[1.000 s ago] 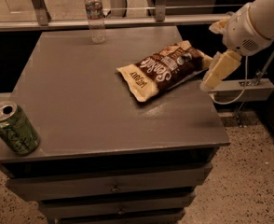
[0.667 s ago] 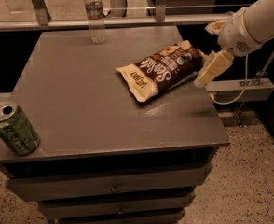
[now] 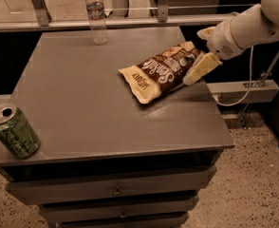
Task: Move brown chip bag near water bottle
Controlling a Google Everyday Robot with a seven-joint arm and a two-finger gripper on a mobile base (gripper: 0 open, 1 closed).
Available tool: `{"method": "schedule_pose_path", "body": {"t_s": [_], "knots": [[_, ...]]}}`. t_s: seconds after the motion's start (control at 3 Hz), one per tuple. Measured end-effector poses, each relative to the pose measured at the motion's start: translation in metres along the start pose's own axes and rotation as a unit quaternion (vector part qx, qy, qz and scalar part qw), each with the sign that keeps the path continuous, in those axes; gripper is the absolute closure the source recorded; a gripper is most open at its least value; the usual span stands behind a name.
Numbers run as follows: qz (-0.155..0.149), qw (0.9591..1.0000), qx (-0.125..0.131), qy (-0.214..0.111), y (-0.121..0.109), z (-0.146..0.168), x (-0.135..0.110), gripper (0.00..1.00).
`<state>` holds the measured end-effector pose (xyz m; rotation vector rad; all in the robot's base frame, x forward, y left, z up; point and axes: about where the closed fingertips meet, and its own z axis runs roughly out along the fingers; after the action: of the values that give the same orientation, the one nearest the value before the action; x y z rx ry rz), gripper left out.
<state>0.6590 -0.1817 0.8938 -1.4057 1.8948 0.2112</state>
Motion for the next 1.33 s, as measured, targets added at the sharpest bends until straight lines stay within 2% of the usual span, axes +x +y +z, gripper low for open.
{"method": "schedule_pose_path", "body": {"t_s": [0.33,0.67,1.0,1.33], "knots": [[0.010,0.9999,-0.008,-0.011,-0.006,0.019,-0.002,0.14],[0.013,0.9997,-0.011,-0.019,-0.009,0.027,-0.005,0.37],[0.013,0.9994,-0.002,-0.031,-0.016,0.022,-0.009,0.60],[0.004,0.9977,0.041,-0.053,-0.037,-0.011,-0.022,0.91]]}}
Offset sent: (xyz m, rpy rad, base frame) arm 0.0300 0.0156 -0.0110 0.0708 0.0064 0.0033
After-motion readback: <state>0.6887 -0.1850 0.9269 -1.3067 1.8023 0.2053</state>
